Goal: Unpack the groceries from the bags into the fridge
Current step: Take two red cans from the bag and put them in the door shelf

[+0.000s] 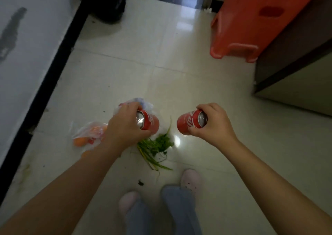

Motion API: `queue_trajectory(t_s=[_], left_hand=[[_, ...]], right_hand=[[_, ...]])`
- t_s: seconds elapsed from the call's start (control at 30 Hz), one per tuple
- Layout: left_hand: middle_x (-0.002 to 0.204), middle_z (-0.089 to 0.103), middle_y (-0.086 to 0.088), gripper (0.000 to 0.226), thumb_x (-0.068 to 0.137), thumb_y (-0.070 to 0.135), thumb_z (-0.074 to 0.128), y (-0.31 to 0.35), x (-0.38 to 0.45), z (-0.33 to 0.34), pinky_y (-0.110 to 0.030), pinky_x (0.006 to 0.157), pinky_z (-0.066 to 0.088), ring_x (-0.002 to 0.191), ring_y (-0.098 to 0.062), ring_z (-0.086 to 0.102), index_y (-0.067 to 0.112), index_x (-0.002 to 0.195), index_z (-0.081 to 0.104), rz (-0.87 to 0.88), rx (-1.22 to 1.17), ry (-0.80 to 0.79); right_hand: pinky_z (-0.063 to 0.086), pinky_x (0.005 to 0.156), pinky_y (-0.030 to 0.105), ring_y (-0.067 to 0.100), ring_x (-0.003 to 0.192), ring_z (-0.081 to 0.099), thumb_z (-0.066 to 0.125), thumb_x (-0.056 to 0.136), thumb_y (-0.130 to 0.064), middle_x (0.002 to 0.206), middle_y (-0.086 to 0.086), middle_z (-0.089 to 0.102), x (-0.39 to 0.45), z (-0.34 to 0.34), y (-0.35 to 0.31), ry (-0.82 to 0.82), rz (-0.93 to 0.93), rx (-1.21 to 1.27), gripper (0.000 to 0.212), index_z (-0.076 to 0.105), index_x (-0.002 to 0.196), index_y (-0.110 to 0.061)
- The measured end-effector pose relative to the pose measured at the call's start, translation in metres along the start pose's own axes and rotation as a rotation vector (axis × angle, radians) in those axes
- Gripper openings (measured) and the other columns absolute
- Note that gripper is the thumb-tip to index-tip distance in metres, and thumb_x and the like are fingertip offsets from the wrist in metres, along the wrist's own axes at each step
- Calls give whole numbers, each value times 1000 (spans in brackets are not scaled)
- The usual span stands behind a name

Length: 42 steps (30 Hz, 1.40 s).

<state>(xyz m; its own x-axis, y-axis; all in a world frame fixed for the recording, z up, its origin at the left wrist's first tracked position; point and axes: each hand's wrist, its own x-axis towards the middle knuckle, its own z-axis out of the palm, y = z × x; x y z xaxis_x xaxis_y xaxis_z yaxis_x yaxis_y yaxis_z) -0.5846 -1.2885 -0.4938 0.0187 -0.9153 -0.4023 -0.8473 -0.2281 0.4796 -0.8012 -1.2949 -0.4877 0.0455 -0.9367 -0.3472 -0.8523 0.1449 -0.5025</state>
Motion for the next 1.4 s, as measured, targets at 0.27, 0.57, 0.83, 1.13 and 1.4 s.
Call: queue_trajectory(t_s=[0.27, 0.57, 0.83, 1.13, 1.4], left_hand=[[126, 49, -4, 77, 63, 35, 80, 203, -70, -110, -30, 84, 45, 109, -25, 55, 22, 129, 43, 319, 179, -102], [123, 50, -5, 72, 64, 33, 78, 420, -169, -139, -35, 88, 47, 110, -29, 54, 22, 127, 45, 823, 292, -95], [121, 52, -4, 67, 66, 36, 75, 596, -236, -98, -30, 81, 43, 109, -26, 55, 22, 125, 47, 1045, 342, -62], [121, 54, -1, 64, 67, 34, 76, 761, -275, -47, -26, 81, 39, 108, -21, 54, 24, 124, 47, 1069, 143, 13], [123, 54, -1, 67, 66, 27, 76, 931, -278, -44, -23, 80, 37, 110, -22, 54, 24, 126, 47, 1189, -187, 175]], right_hand=[[38, 97, 23, 22, 119, 46, 79, 67, -24, 127, 7, 49, -129, -204, -9, 239, 132, 51, 69, 50, 128, -11], [39, 92, 25, 24, 110, 53, 77, 65, -16, 117, 11, 57, -287, -368, 19, 626, 325, 75, 58, 57, 118, -8], [35, 83, 17, 23, 111, 54, 76, 68, -16, 121, 9, 56, -374, -477, 104, 881, 422, 126, 58, 56, 121, -11], [42, 81, 21, 14, 96, 51, 78, 66, -16, 119, 7, 57, -428, -604, 219, 972, 382, 100, 58, 55, 119, -11], [38, 87, 17, 7, 98, 43, 79, 68, -17, 124, 7, 53, -426, -746, 284, 1161, 245, -34, 60, 53, 122, -11]])
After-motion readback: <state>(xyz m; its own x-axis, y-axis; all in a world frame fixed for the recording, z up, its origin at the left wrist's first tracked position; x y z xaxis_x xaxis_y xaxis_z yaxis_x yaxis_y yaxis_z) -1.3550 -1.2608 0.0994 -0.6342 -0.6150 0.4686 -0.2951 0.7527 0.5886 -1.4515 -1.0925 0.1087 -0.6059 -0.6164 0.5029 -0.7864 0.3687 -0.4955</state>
